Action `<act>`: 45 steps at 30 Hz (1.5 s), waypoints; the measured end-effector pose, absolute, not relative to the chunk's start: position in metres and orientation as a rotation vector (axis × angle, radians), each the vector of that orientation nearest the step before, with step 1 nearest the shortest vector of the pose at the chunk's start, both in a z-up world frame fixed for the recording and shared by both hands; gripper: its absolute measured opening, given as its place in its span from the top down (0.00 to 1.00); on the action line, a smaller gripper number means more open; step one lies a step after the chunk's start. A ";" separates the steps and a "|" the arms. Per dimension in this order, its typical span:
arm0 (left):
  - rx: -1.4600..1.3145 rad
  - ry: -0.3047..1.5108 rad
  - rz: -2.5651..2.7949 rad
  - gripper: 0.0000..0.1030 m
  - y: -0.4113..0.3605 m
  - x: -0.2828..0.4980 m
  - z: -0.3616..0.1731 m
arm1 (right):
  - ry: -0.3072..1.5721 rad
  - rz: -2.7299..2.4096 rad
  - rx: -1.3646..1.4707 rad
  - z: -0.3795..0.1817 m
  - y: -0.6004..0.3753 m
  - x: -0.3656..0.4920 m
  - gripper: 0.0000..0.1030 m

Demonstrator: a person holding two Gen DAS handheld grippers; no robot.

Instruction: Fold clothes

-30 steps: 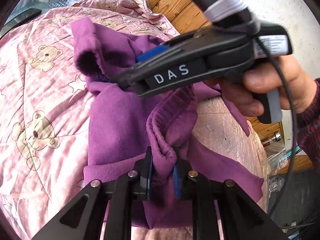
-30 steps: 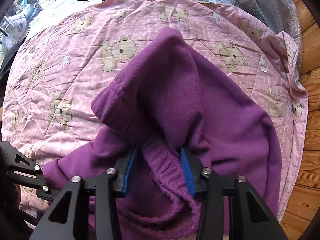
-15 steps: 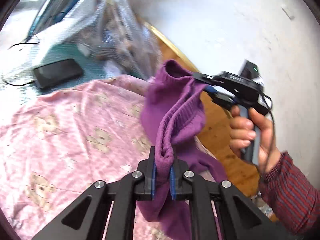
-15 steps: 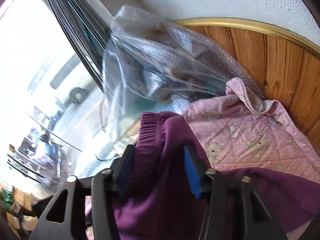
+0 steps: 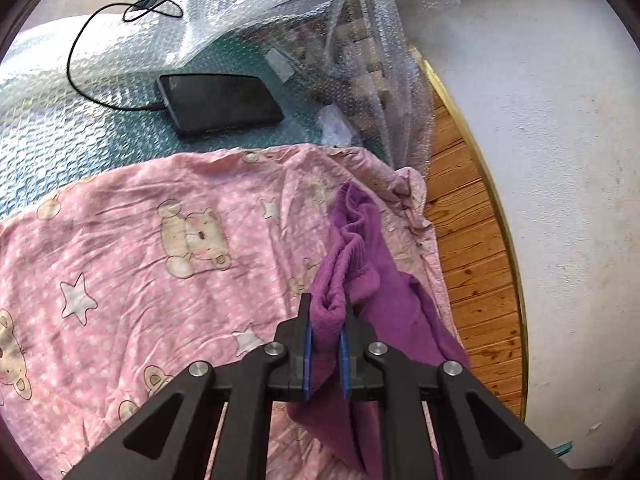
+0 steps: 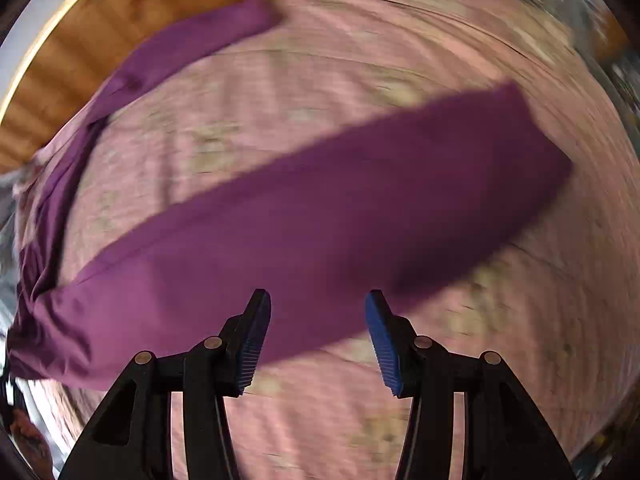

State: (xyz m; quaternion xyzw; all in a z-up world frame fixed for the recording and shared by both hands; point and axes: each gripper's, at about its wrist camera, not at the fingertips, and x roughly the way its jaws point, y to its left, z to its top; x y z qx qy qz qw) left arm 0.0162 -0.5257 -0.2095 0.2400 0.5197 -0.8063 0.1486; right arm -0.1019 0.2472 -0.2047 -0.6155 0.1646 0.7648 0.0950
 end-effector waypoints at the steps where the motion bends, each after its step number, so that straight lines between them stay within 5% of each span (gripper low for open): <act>1: 0.682 1.490 -2.337 0.90 -0.528 0.012 -0.198 | 0.535 2.216 -1.775 -0.210 0.281 -0.086 0.52; 10: 0.813 1.343 -2.368 0.90 -0.524 -0.034 -0.165 | 0.649 2.246 -1.522 -0.223 0.390 -0.104 0.52; 11: 0.833 1.317 -2.362 0.90 -0.522 -0.040 -0.166 | 0.636 2.265 -1.527 -0.223 0.392 -0.115 0.56; 13: 0.856 1.285 -2.335 0.90 -0.522 -0.050 -0.167 | 0.709 2.362 -1.493 -0.219 0.402 -0.136 0.82; 14: 0.852 1.275 -2.319 0.90 -0.523 -0.055 -0.167 | 0.793 2.418 -1.444 -0.212 0.409 -0.144 0.82; 16: 0.811 1.290 -2.274 0.90 -0.531 -0.058 -0.164 | 1.055 2.486 -1.258 -0.190 0.430 -0.147 0.77; 18: 0.787 1.298 -2.215 0.90 -0.540 -0.060 -0.164 | 1.123 2.456 -1.197 -0.183 0.441 -0.146 0.67; 23: 0.908 1.187 -2.108 0.90 -0.547 -0.066 -0.190 | 1.130 2.292 -1.332 -0.212 0.442 -0.131 0.64; 30: 0.961 1.148 -2.062 0.90 -0.547 -0.053 -0.210 | 1.088 2.233 -1.409 -0.236 0.419 -0.101 0.48; 31: 0.969 1.140 -2.060 0.90 -0.548 -0.053 -0.211 | 1.046 2.244 -1.415 -0.239 0.416 -0.106 0.50; 32: 0.980 1.134 -2.058 0.90 -0.548 -0.053 -0.212 | 0.980 2.276 -1.406 -0.234 0.413 -0.111 0.62; 33: 0.990 1.126 -2.058 0.90 -0.548 -0.055 -0.212 | 0.916 2.303 -1.420 -0.225 0.409 -0.119 0.98; 34: 0.997 1.113 -2.057 0.90 -0.547 -0.057 -0.210 | 0.878 2.315 -1.409 -0.210 0.407 -0.125 0.98; 40: 1.080 1.038 -2.079 0.90 -0.546 -0.054 -0.162 | 1.095 2.084 -1.439 -0.134 0.425 -0.103 0.93; 43: 1.227 0.930 -2.054 0.90 -0.551 -0.047 -0.167 | 0.955 2.101 -1.570 -0.164 0.422 -0.113 0.77; 45: 1.341 0.883 -1.988 0.90 -0.556 -0.042 -0.199 | 1.046 2.105 -1.554 -0.191 0.430 -0.102 0.76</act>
